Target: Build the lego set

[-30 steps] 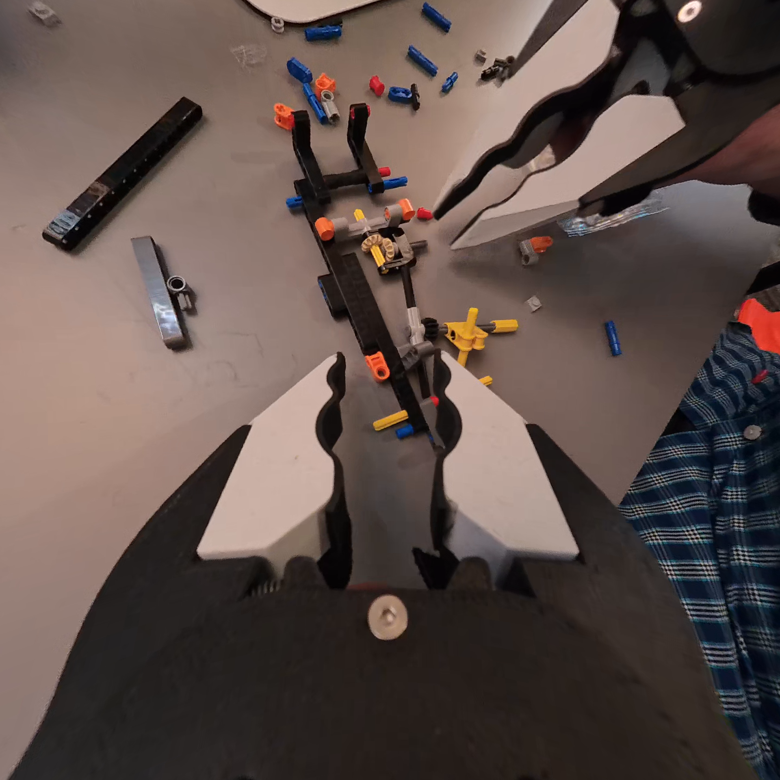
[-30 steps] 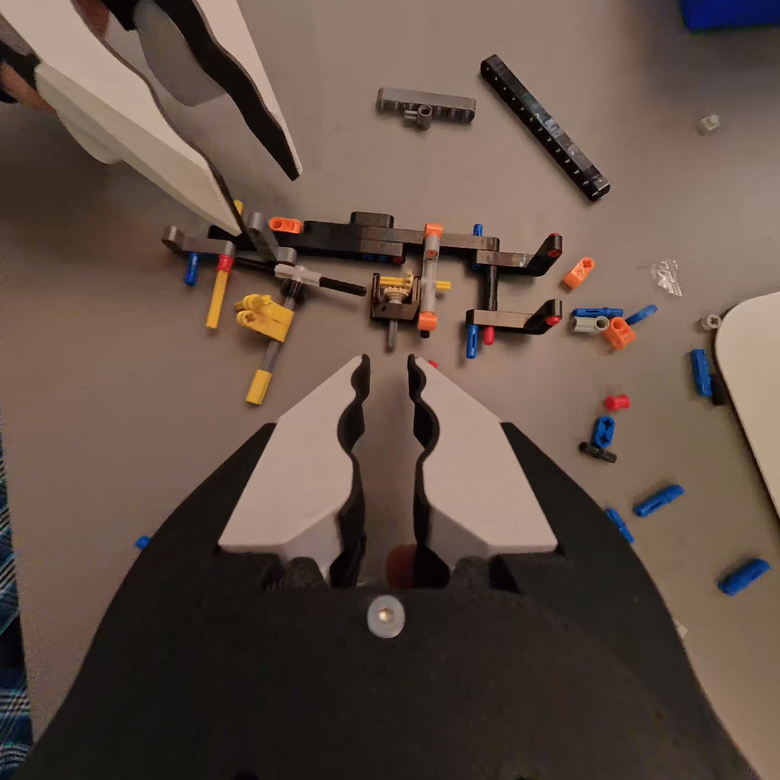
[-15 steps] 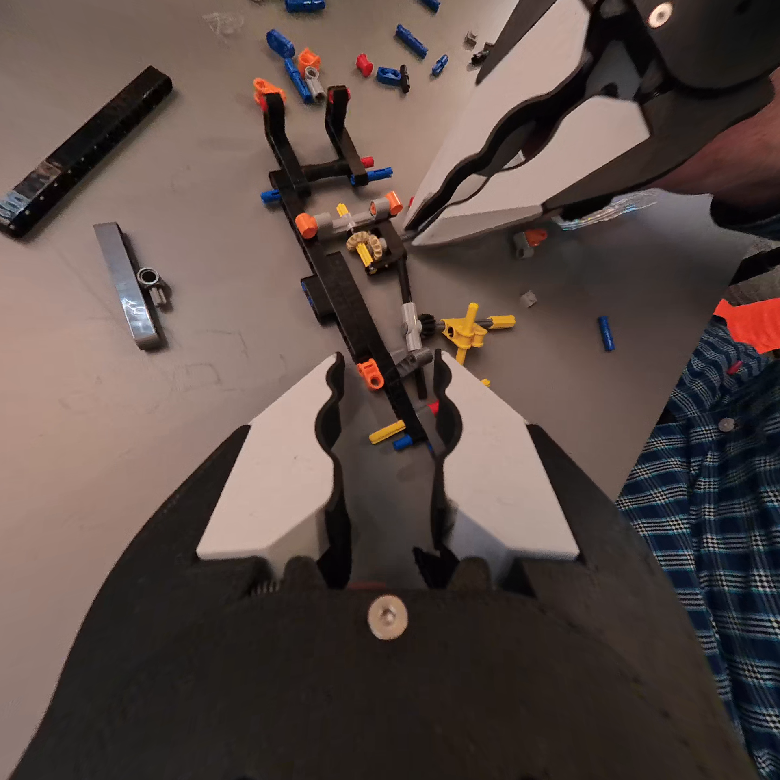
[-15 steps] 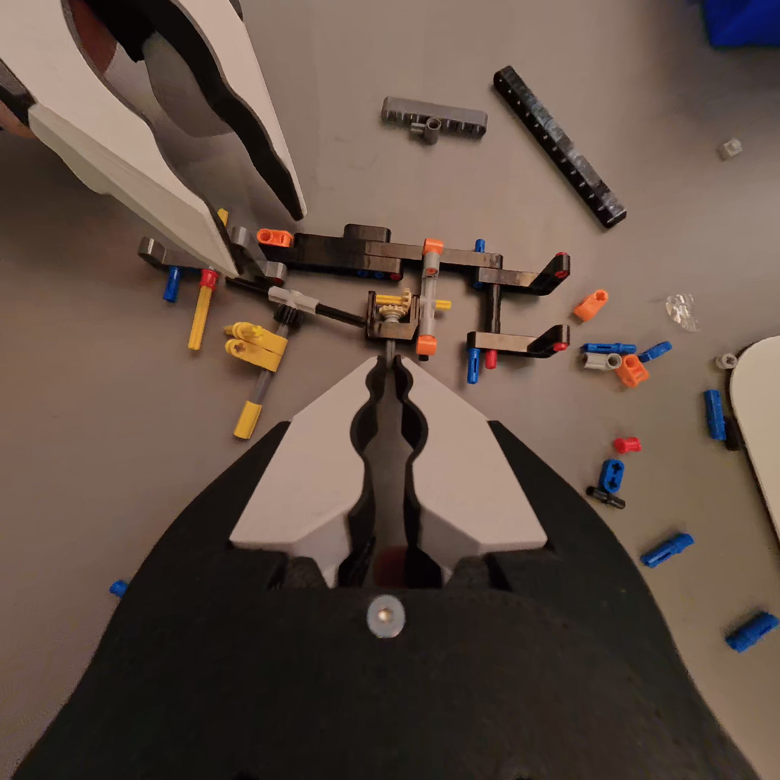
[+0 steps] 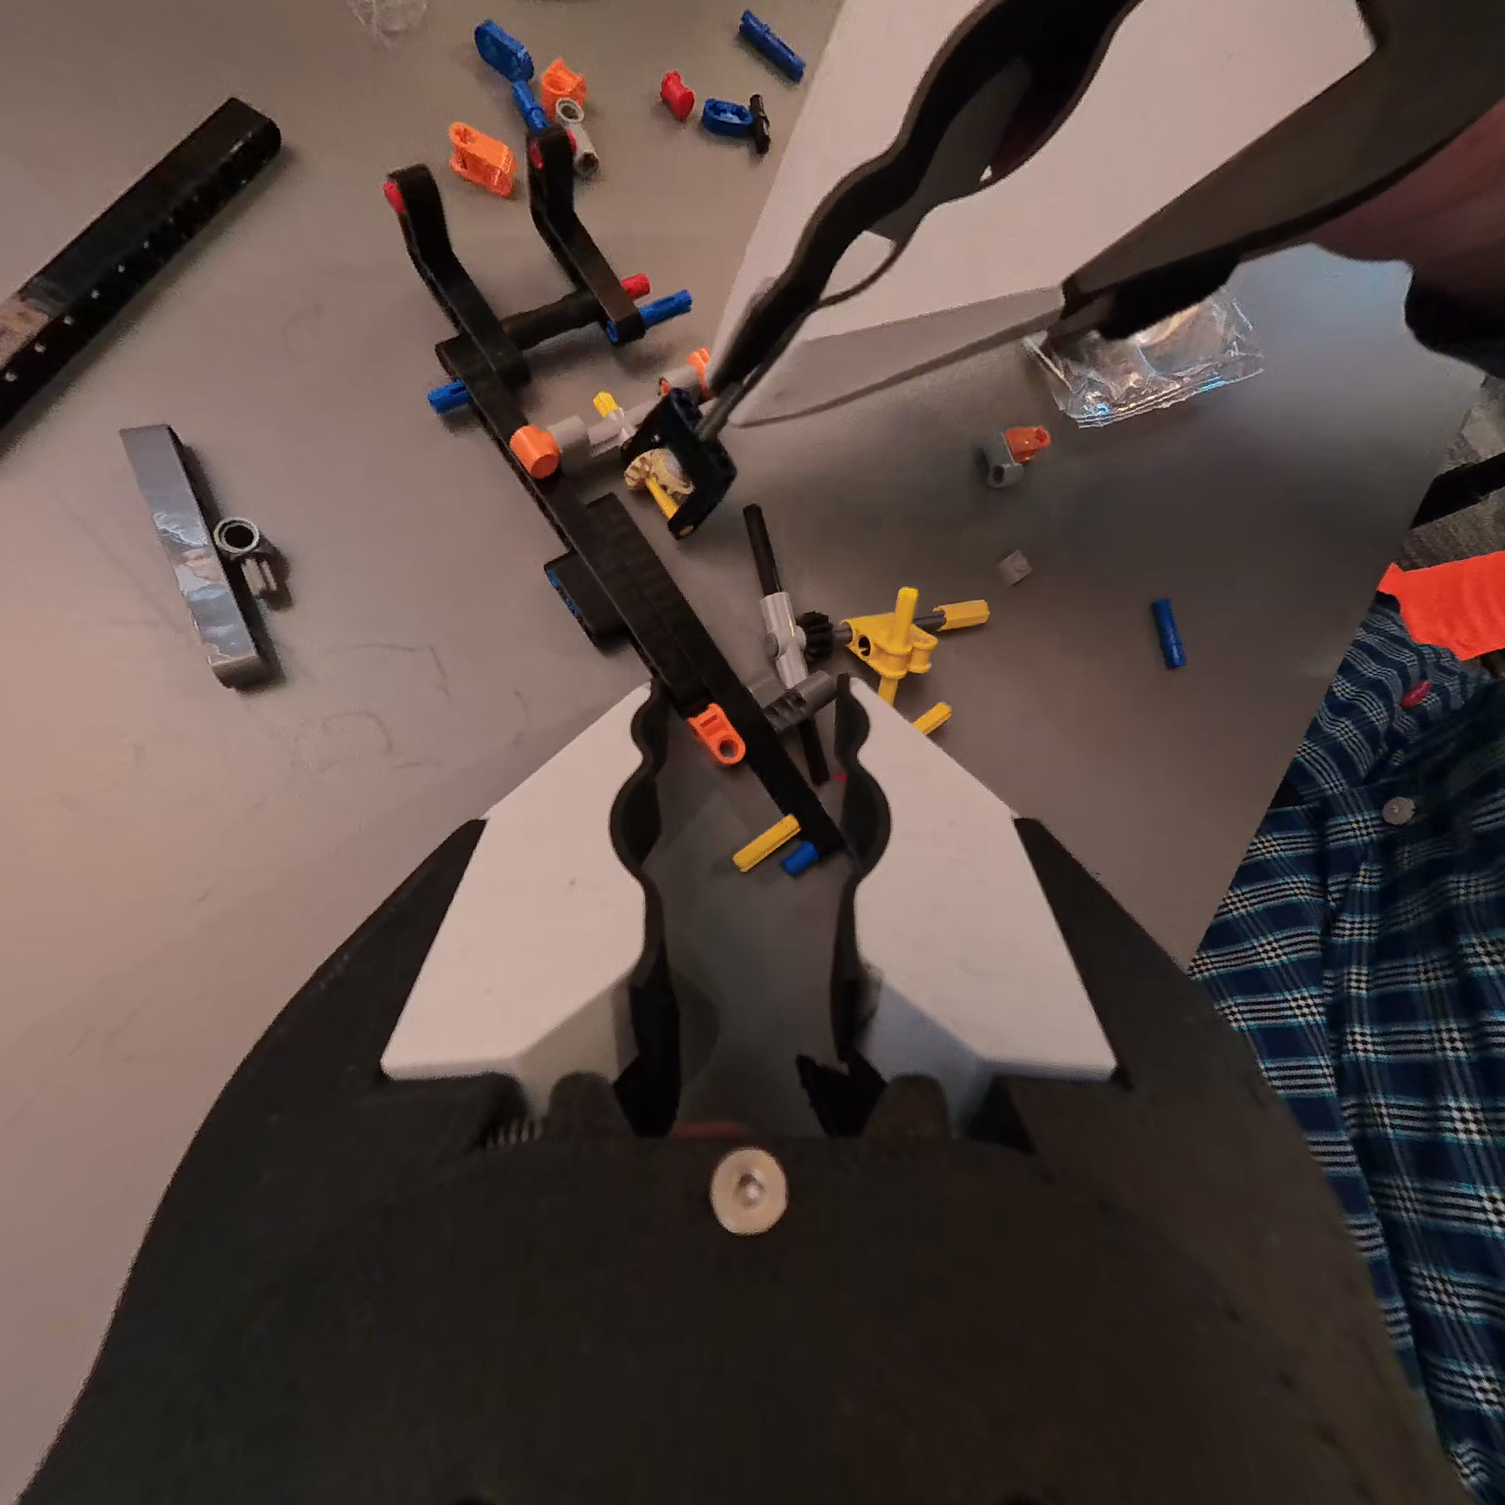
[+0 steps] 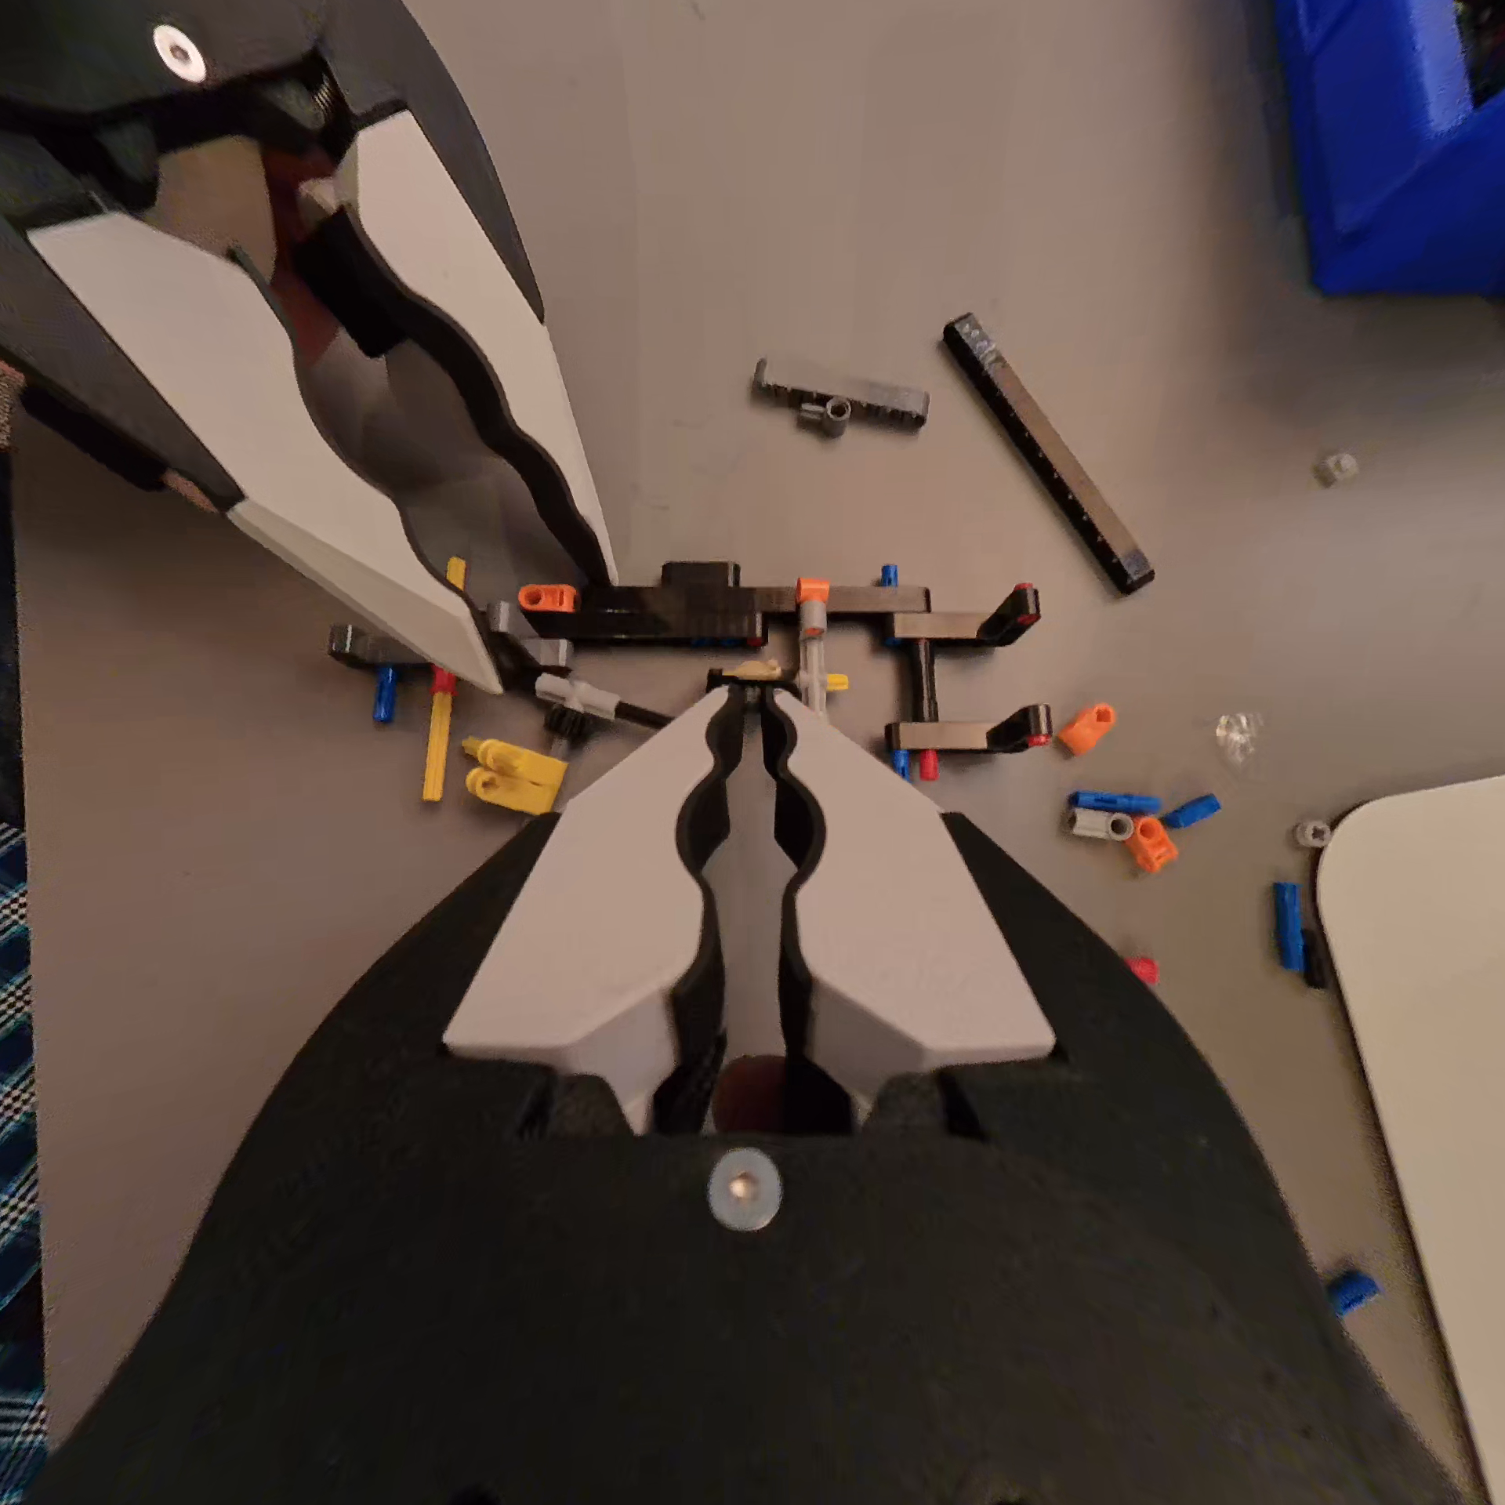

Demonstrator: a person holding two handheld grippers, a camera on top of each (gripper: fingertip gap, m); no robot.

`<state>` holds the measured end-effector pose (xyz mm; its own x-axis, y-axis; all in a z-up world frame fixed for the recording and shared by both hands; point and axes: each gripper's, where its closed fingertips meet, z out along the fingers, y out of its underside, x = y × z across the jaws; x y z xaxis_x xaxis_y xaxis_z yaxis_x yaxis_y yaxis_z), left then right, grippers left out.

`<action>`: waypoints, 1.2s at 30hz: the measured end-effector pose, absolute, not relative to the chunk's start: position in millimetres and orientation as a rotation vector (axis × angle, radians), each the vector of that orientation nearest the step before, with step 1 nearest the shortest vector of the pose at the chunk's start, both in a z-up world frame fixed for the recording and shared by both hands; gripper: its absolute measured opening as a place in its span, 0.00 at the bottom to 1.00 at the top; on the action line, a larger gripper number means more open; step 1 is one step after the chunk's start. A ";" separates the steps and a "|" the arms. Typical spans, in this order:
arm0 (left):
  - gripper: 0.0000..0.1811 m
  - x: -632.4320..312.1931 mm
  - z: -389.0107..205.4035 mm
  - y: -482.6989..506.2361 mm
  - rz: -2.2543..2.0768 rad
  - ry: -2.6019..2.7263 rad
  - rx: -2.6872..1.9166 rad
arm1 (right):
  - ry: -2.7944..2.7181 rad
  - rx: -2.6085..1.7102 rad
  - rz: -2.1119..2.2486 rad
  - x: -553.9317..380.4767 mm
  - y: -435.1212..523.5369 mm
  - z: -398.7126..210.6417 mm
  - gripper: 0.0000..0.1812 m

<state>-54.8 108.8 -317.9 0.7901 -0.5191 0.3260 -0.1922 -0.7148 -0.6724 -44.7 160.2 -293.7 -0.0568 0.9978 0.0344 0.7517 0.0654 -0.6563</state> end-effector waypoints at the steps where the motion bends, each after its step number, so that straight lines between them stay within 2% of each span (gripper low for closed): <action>1: 0.21 -54.8 -318.0 109.0 -0.668 0.526 -2.339 | -1.874 -1.732 0.663 -47.5 160.0 -292.1 0.01; 18: 0.21 -54.6 -318.6 109.6 -0.643 0.547 -2.338 | -1.998 -1.734 0.692 -69.7 158.0 -294.7 0.01; 24: 0.22 -54.1 -318.5 109.2 -0.643 0.553 -2.339 | -1.967 -1.762 0.756 -66.7 157.7 -292.6 0.09; 36: 0.23 -62.8 -309.1 103.2 -0.637 0.590 -2.329 | -1.981 -1.843 0.817 -4.4 134.3 -285.8 0.11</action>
<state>-62.8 103.2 -309.1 0.7813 -0.5548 0.2860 -0.2420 -0.6915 -0.6806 -4.4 134.3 -285.8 -0.1210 0.9812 -0.1504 0.8021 0.0073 -0.5972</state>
